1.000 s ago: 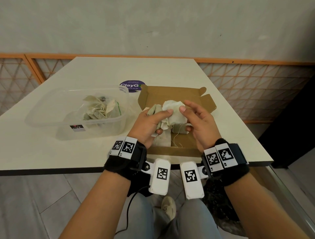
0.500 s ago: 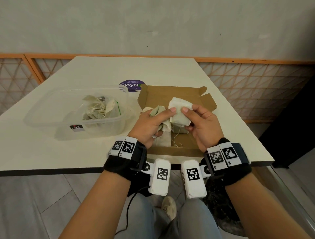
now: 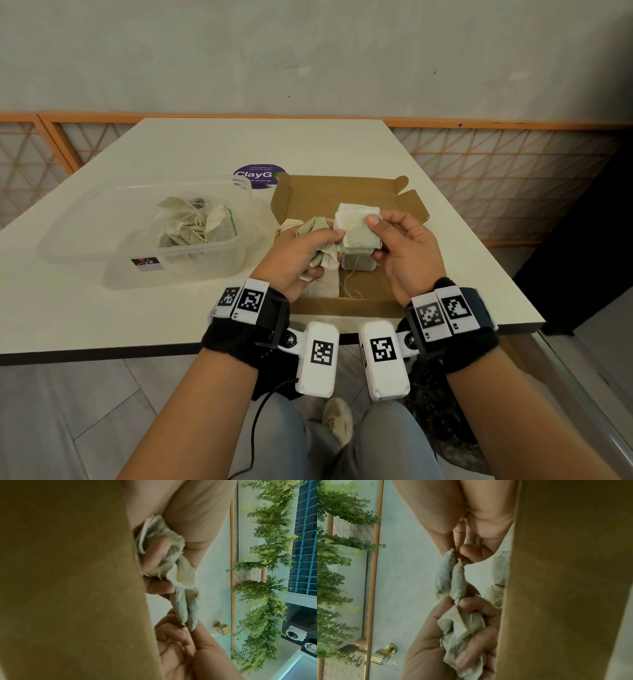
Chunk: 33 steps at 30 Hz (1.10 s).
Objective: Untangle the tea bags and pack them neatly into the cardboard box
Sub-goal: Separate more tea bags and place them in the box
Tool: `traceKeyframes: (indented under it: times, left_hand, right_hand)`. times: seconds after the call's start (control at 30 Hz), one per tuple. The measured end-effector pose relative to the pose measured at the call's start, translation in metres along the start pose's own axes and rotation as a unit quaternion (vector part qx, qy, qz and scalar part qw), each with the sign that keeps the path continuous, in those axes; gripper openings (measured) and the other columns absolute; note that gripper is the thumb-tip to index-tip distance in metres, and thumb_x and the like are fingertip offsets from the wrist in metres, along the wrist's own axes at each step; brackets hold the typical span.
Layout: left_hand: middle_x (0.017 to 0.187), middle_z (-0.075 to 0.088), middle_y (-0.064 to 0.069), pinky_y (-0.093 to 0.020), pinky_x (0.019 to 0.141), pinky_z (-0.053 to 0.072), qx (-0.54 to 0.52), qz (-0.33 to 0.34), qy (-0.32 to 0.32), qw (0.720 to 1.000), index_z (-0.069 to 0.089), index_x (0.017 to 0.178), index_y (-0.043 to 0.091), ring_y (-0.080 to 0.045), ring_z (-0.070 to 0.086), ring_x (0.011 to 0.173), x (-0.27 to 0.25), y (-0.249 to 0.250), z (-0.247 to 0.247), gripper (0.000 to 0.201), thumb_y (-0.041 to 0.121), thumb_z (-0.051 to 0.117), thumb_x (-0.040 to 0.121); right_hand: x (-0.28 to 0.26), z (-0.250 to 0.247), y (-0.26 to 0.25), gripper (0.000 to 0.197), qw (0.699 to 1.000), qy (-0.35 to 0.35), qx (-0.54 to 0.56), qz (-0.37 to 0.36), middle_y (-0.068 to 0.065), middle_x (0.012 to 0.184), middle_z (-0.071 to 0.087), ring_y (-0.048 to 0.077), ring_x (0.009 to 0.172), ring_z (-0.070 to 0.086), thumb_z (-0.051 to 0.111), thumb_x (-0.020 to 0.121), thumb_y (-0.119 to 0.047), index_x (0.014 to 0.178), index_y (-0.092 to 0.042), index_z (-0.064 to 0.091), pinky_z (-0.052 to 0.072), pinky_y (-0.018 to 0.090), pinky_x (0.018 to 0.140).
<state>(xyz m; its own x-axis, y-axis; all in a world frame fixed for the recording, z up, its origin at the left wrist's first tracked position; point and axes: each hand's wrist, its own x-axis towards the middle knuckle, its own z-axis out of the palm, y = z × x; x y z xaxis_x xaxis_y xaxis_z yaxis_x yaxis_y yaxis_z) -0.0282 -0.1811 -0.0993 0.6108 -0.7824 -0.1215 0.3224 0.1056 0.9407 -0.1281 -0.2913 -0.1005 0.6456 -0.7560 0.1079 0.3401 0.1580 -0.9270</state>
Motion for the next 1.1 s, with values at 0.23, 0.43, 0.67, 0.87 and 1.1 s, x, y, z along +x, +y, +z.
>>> traceKeyframes:
  times: [0.23, 0.43, 0.67, 0.87, 1.1]
  left_hand:
    - [0.071, 0.057, -0.005, -0.013, 0.035, 0.028, -0.023, 0.013, 0.005, 1.0, 0.061, 0.079, 0.015, -0.012, 0.045, 0.061, -0.001, -0.001, -0.001, 0.011, 0.012, 0.061, 0.09]
    - [0.077, 0.068, -0.005, -0.011, 0.033, 0.028, -0.038, 0.017, 0.021, 0.999, 0.059, 0.084, 0.013, -0.012, 0.066, 0.067, -0.004, 0.002, 0.001, 0.009, 0.014, 0.058, 0.092]
    - [0.084, 0.062, -0.012, -0.013, 0.033, 0.028, 0.027, 0.038, 0.012, 0.999, 0.062, 0.091, 0.012, -0.025, 0.06, 0.08, -0.005, 0.0, 0.003, 0.015, 0.023, 0.069, 0.085]
    - [0.067, 0.057, -0.002, -0.016, 0.037, 0.024, 0.041, 0.054, 0.049, 0.997, 0.061, 0.08, 0.016, -0.01, 0.043, 0.052, -0.006, 0.0, 0.002, 0.011, 0.011, 0.071, 0.082]
    - [0.058, 0.056, 0.003, -0.017, 0.038, 0.022, 0.038, 0.069, 0.047, 0.996, 0.057, 0.071, 0.017, -0.007, 0.038, 0.045, -0.007, -0.001, 0.003, 0.019, 0.014, 0.071, 0.083]
  right_hand:
    - [-0.002, 0.0, -0.001, 0.01, 0.999, 0.035, 0.006, -0.009, -0.002, 0.064, 0.065, 0.015, 0.061, 0.05, 0.064, 0.083, -0.008, 0.076, -0.013, 0.06, 0.041, 0.019, 0.048]
    - [-0.002, 0.0, -0.002, 0.011, 0.999, 0.042, 0.007, -0.016, 0.003, 0.065, 0.054, 0.01, 0.055, 0.043, 0.062, 0.085, -0.008, 0.076, -0.012, 0.057, 0.036, 0.017, 0.046]
    - [-0.005, 0.003, -0.004, 0.013, 1.0, 0.01, 0.022, -0.001, 0.003, 0.071, 0.063, 0.014, 0.064, 0.058, 0.06, 0.086, -0.005, 0.074, -0.011, 0.058, 0.051, 0.025, 0.057]
    - [-0.005, 0.004, -0.022, 0.004, 0.996, -0.039, -0.02, 0.077, 0.005, 0.09, 0.065, 0.016, 0.08, 0.062, 0.06, 0.087, -0.01, 0.09, -0.013, 0.061, 0.053, 0.028, 0.068]
    - [0.012, 0.006, -0.063, 0.006, 0.879, -0.128, -0.459, -0.019, -0.006, 0.076, 0.063, 0.008, 0.072, 0.057, 0.071, 0.079, -0.02, 0.079, -0.021, 0.065, 0.045, 0.022, 0.071]
